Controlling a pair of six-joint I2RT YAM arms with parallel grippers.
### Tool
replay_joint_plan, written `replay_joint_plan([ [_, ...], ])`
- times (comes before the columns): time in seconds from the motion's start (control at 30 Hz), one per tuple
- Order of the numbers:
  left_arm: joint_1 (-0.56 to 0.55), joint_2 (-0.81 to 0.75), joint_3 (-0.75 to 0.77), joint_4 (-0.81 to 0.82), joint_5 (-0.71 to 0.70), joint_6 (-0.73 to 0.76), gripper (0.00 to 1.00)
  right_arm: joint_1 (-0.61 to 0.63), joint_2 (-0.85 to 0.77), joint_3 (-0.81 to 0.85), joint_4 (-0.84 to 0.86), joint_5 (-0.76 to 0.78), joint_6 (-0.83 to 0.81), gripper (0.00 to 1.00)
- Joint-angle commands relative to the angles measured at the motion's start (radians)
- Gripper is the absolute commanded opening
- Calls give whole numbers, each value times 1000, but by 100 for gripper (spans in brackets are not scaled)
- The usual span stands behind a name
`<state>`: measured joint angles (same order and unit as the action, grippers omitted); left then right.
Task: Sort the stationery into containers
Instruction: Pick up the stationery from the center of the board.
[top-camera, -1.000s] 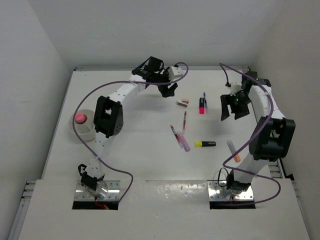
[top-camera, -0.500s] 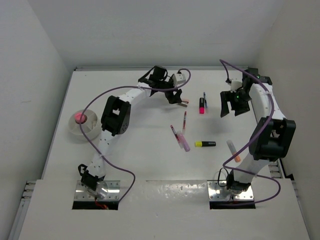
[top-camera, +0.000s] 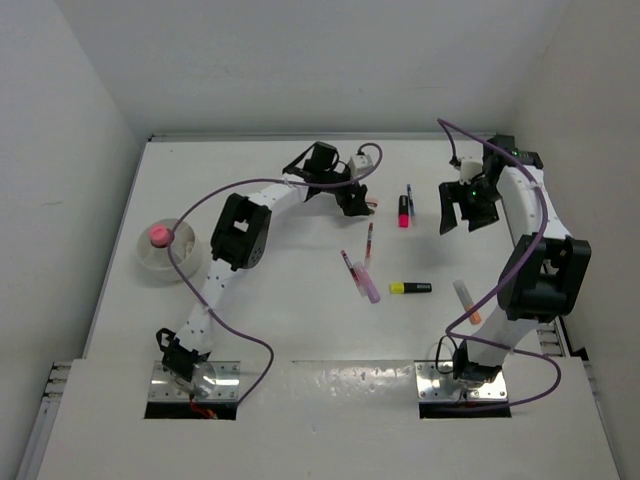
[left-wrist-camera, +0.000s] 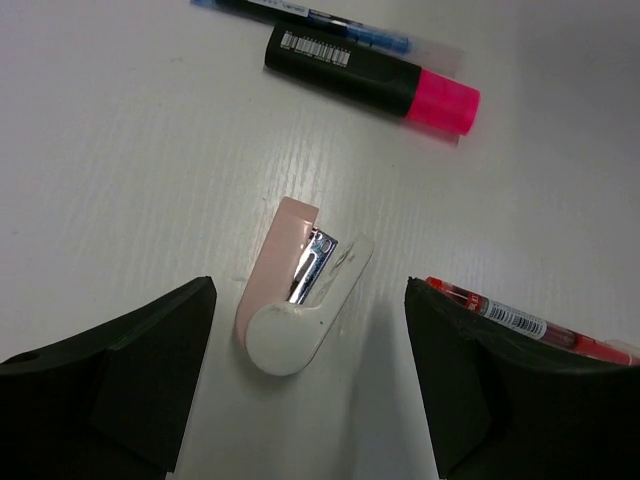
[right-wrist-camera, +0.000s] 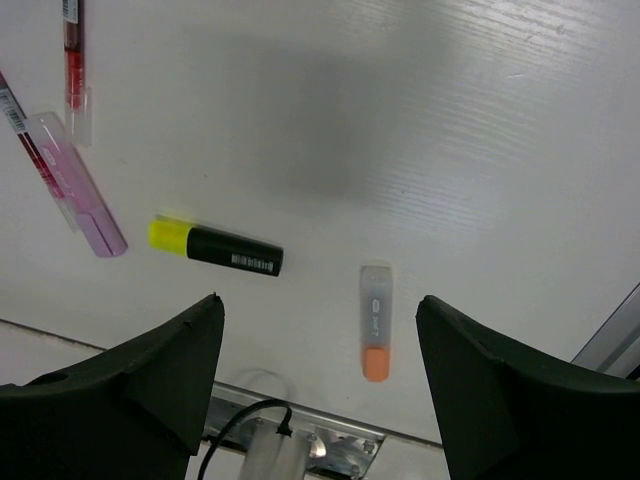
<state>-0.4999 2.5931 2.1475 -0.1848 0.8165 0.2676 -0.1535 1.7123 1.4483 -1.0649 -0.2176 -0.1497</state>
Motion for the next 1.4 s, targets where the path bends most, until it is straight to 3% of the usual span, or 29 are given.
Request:
replay_joint_plan([
  [0.0, -19, 5, 28, 41, 50, 18, 82, 9, 6, 52, -4, -14, 10, 77],
  [0.17, -32, -36, -40, 16, -6, 122, 71, 34, 30, 80, -13, -66, 24, 84],
  [0.4, -34, -93, -118, 53, -82, 174, 41, 98, 102, 145, -1, -172, 117, 87],
  [0.63, -3, -279, -351, 165, -149, 183, 26, 141, 185, 199, 51, -299, 268, 87],
  [0.67, 0, -306, -379, 244, -155, 185, 23, 143, 191, 210, 55, -340, 298, 87],
  [0.83, 18, -484, -526, 317, -197, 197, 21, 144, 242, 245, 112, -474, 369, 85],
  [0.97, 17, -596, -604, 357, -198, 171, 20, 190, 286, 285, 169, -626, 380, 72],
  [1.07, 3, -678, -641, 361, -188, 160, 19, 212, 287, 267, 311, -724, 447, 65],
  [1.13, -11, -709, -663, 357, -186, 166, 19, 213, 285, 258, 374, -752, 511, 66],
  [1.37, -37, -780, -698, 331, -186, 174, 19, 219, 245, 235, 566, -881, 605, 82],
])
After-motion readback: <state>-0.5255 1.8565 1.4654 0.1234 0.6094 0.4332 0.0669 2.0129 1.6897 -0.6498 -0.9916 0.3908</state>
